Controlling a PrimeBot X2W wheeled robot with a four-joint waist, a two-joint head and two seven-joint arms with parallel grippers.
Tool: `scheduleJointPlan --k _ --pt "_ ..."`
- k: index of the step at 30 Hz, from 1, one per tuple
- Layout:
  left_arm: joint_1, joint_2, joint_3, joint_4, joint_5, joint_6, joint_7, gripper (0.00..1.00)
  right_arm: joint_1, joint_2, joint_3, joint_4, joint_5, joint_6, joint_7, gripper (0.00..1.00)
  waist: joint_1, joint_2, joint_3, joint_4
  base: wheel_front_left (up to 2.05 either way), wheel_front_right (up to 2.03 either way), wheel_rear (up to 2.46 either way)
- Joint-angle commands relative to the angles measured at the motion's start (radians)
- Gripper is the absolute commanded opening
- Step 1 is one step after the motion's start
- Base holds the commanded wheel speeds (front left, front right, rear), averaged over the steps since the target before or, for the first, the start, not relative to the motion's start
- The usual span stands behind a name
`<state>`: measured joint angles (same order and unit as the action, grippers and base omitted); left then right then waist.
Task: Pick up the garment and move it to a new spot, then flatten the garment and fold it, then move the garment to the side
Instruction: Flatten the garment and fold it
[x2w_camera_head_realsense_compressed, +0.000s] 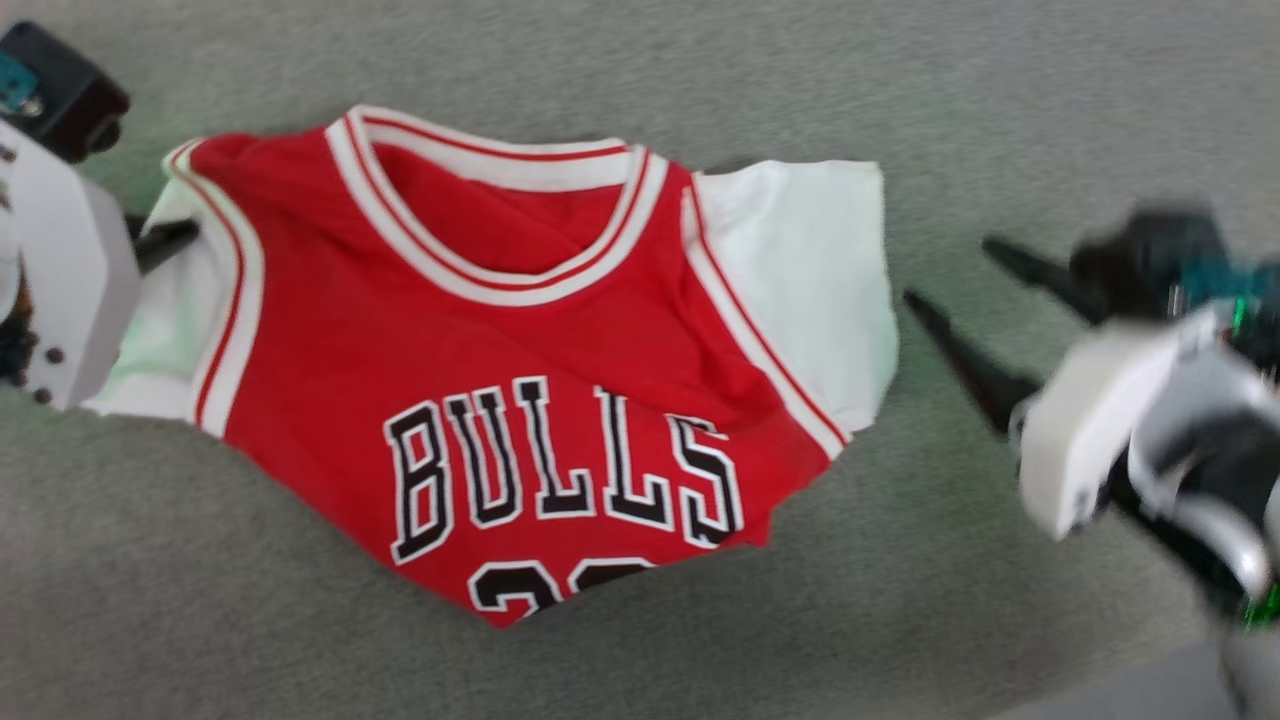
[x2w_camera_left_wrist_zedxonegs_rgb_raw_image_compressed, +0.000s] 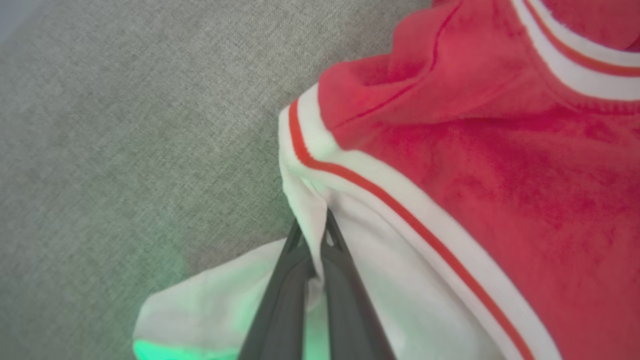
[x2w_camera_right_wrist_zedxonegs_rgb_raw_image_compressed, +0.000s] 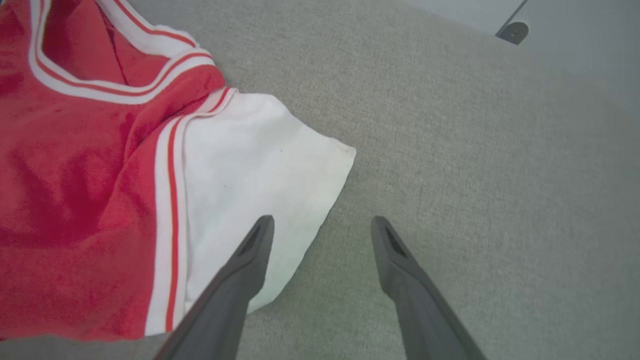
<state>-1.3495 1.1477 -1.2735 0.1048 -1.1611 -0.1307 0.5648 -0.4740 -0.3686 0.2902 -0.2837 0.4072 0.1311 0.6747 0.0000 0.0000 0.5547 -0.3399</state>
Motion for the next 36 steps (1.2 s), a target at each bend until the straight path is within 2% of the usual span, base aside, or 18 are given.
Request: scheduleJointPlan --k 1,7,11,15,24,25,26,27,28,36 --pt "0.003 -0.014 -0.014 0.003 0.005 0.0 -0.001 0.0 -0.052 -0.011 0.009 0.021 0.031 -0.001 0.041 1.0 0.0 0.0 0.019 0.033 0.0 0.0 0.0" --pt "-0.02 -0.031 -0.014 0.002 0.011 0.001 -0.011 0.0 -0.297 -0.027 0.062 0.163 0.166 -0.001 0.246 1.0 0.0 0.0 0.046 0.08 0.0 0.0 0.0" --pt "-0.024 -0.038 -0.016 0.004 0.013 0.001 -0.02 0.0 -0.4 -0.038 0.109 0.245 0.196 -0.001 0.305 1.0 0.0 0.0 0.062 0.102 0.0 0.0 0.0" --pt "-0.028 -0.051 -0.019 0.006 0.01 0.002 -0.027 0.0 -0.46 -0.067 0.177 0.314 0.199 -0.001 0.319 1.0 0.0 0.0 0.074 0.118 0.0 0.0 0.0" --pt "-0.034 -0.075 -0.021 0.004 -0.001 0.002 -0.047 0.0 -0.489 -0.11 0.344 0.437 0.207 -0.001 0.247 1.0 0.0 0.0 0.088 0.137 0.0 0.0 0.0" --pt "-0.034 -0.078 -0.021 0.006 -0.004 0.002 -0.049 0.0 -0.486 -0.11 0.358 0.45 0.213 -0.001 0.243 0.64 0.0 0.0 0.088 0.138 0.0 0.0 0.0" --pt "-0.034 -0.08 -0.02 0.007 -0.01 0.002 -0.051 0.0 -0.486 -0.112 0.373 0.459 0.22 -0.001 0.24 0.42 0.0 0.0 0.087 0.139 0.0 0.0 0.0" --pt "-0.035 -0.083 -0.02 0.01 -0.017 0.002 -0.057 0.0 -0.487 -0.114 0.382 0.465 0.227 -0.001 0.234 0.27 0.0 0.0 0.086 0.14 0.0 0.0 0.0" --pt "-0.035 -0.086 -0.019 0.011 -0.023 0.002 -0.062 0.0 -0.49 -0.116 0.387 0.472 0.231 -0.001 0.225 0.0 0.0 0.0 0.085 0.141 0.0 0.0 0.0" --pt "-0.031 -0.119 -0.01 0.059 -0.103 0.002 -0.171 0.0 -0.502 -0.134 0.362 0.504 0.261 -0.001 0.107 0.0 0.0 0.0 0.036 0.165 0.0 0.0 0.0"
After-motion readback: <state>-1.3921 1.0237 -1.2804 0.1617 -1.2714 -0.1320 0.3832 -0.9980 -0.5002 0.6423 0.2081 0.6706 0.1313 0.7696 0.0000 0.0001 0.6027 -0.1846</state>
